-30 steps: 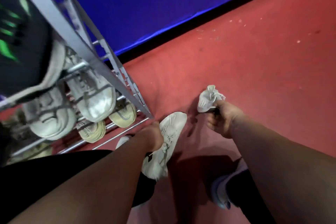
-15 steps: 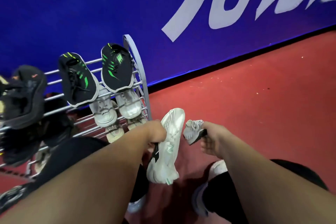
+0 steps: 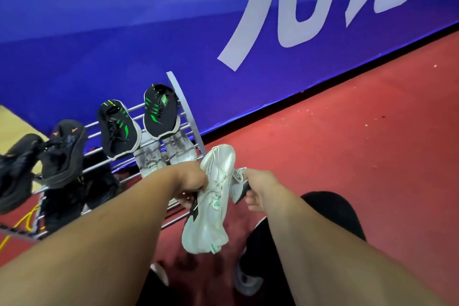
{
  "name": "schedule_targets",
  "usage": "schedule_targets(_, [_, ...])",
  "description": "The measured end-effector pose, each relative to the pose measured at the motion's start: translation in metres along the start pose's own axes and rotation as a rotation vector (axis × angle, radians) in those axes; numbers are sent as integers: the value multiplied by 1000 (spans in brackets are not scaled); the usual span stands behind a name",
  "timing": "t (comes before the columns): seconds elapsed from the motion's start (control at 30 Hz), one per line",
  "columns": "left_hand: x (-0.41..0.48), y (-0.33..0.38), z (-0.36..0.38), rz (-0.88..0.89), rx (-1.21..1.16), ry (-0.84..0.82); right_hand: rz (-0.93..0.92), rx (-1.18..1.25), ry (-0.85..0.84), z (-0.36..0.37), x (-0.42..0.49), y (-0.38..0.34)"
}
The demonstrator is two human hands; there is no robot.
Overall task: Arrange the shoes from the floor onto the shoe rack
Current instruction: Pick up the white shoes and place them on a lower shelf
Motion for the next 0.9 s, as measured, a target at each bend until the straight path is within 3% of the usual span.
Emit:
schedule_targets(0.17, [4, -32, -2, -109, -11, -57, 62, -172, -67, 26, 5, 10])
schedule_targets(0.3, [-3, -73, -3, -180, -66, -70, 7, -389, -83, 70, 13, 7])
schedule_targets(0.57, [-20, -217, -12, -365, -218, -152, 53, -616, -183, 169, 26, 43])
schedule_targets(0.73, [-19, -295, 0, -460, -332, -172, 114, -624, -177, 206, 52, 69])
schedule_targets(0.9, [14, -346, 29, -509, -481, -128, 123, -452, -128, 219, 83, 90])
Point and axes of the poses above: each hand's wrist, its own x-axis towards the middle knuckle, its own z-axis out of the palm, y = z × x, the point moved 6 cm from there along x, towards the middle knuckle, and after that the axes turned 1 degree about -z, right-handed, at the moved point
